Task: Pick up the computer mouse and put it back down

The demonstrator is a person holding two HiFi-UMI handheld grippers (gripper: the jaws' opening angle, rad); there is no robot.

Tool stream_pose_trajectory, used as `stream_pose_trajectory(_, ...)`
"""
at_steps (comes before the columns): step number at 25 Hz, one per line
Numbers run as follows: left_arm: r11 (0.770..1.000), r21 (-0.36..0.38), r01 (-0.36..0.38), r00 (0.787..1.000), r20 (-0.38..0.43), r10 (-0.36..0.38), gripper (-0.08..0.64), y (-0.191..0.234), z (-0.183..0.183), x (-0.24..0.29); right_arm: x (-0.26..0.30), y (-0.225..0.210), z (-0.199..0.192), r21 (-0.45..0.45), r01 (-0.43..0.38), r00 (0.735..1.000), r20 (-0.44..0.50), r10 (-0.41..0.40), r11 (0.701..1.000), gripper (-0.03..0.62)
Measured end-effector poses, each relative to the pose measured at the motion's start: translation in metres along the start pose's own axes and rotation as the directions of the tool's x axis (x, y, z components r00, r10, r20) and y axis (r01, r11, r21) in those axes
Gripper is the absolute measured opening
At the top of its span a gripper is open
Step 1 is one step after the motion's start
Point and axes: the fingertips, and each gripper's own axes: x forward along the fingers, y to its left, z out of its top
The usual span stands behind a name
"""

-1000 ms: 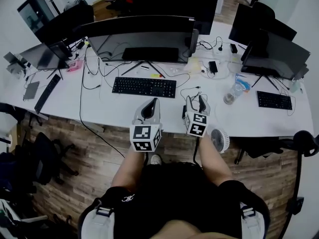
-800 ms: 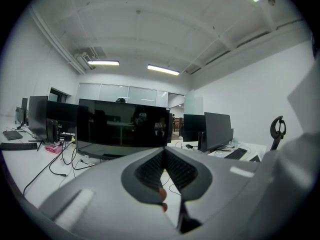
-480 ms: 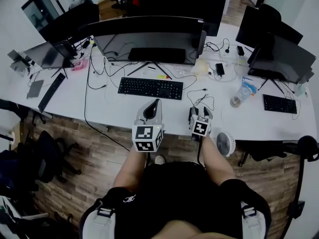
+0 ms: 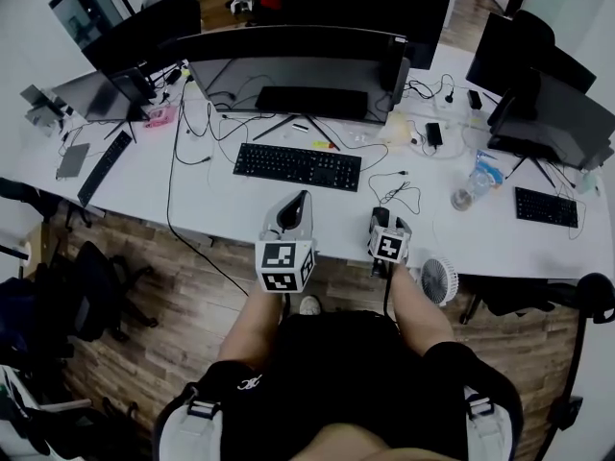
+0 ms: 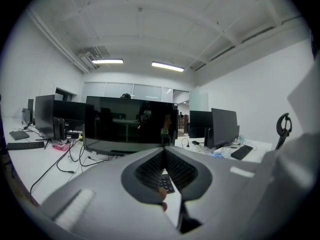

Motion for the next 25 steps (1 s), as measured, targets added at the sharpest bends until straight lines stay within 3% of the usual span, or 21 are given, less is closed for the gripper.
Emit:
stream_pose_trajectory(3,1.0,0.003,-0.01,1.0,-0.004,0.01,0.053,0.004,-0.002,-0.002,0.006,0.004,-0.004,0.034,-0.012,1.0,-0.028,0.013,0.999,0.262)
stream_pose_trajectory(10,0.999,0.0,-0.033,0.999,-0.001,0.033,0.052,0.015,0.0,-0.005,0.02,0.006,-0.009,0.018,-0.007,0.998,-0.06,0.008,1.0,0.262)
stream_pose_trajectory(25,0.999,-0.008,-0.031,1.0,0.0,0.031,0.053,0.02,-0.001,-0.005,0.024,0.03,-0.018,0.045,-0.083,0.982,-0.168,0.09,0.996,0.261)
